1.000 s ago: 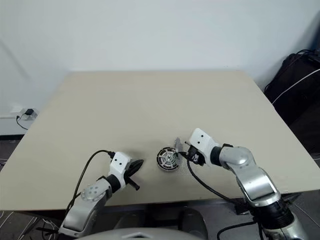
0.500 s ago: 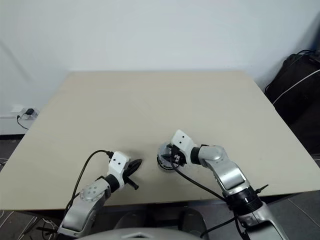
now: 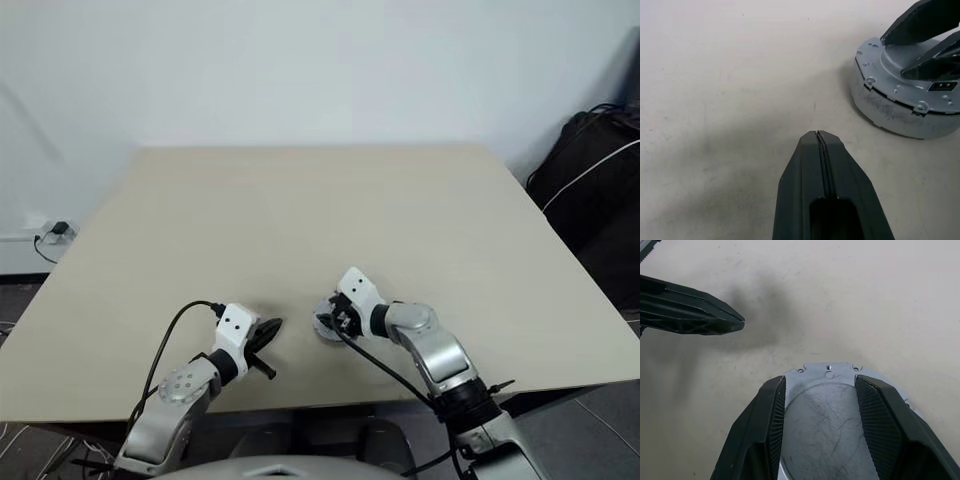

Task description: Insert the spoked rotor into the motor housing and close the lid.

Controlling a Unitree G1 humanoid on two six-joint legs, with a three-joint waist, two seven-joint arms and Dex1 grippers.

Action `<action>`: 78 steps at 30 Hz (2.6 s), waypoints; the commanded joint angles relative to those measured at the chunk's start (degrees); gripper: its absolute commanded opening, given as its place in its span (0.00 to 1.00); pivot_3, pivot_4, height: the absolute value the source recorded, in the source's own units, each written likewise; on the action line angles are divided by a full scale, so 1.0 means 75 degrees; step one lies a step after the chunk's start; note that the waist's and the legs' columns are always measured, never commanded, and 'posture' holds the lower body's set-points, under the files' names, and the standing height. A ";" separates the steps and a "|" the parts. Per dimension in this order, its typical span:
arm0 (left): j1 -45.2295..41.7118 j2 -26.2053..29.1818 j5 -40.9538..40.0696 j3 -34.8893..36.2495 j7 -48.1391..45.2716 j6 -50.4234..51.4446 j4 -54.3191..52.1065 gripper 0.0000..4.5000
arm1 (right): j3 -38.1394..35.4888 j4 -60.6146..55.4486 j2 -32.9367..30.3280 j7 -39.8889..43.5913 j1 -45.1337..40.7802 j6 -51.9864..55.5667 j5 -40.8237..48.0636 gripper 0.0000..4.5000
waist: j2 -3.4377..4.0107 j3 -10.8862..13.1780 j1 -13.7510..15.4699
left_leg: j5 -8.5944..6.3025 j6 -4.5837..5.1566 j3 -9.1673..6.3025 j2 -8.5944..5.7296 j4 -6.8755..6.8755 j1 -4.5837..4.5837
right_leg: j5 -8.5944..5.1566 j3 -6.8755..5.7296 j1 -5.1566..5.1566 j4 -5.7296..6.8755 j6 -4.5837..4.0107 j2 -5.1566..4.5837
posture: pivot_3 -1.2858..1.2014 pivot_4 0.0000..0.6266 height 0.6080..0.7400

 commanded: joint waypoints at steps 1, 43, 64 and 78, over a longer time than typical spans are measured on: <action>-0.0150 0.0040 -0.0028 0.0004 -0.0012 -0.0016 -0.0173 0.00 | 0.0089 -0.0067 0.0066 -0.0028 0.0124 0.0086 0.0005 0.52 | 0.0005 -0.0017 -0.0006 | 0.0000 0.0000 0.0000 0.0000 0.0000 0.0000 | 0.0000 0.0000 0.0000 0.0000 0.0000 0.0000 | 0.52 0.00 1.00; -0.0297 -0.0030 0.0164 -0.0031 0.0217 -0.0366 0.0148 0.00 | -0.1680 -0.2316 -0.0101 -0.1783 0.2050 -0.0341 0.0662 0.52 | 0.0033 -0.0006 -0.0024 | 0.0003 -0.0004 0.0003 0.0002 -0.0012 -0.0003 | -0.0008 0.0010 -0.0012 0.0003 -0.0011 0.0006 | 0.52 0.00 1.00; -0.0178 -0.0037 0.0117 0.0014 0.0252 -0.0360 0.0155 0.00 | -0.0553 -0.0724 0.0033 -0.1105 0.1208 -0.1158 -0.0041 0.99 | 0.0026 -0.0004 0.0032 | -0.0002 0.0005 0.0003 -0.0001 -0.0005 -0.0006 | -0.0002 0.0011 -0.0008 -0.0001 0.0000 0.0004 | 0.52 0.00 1.00; -0.0145 -0.0003 0.0104 0.0085 0.0290 -0.0338 0.0078 0.00 | -0.0556 -0.0481 0.0219 -0.1007 0.1149 -0.1036 -0.0028 0.71 | 0.0026 -0.0005 0.0020 | -0.0001 0.0003 0.0004 -0.0001 -0.0005 -0.0005 | -0.0002 0.0012 -0.0007 0.0000 -0.0001 0.0003 | 0.52 0.00 1.00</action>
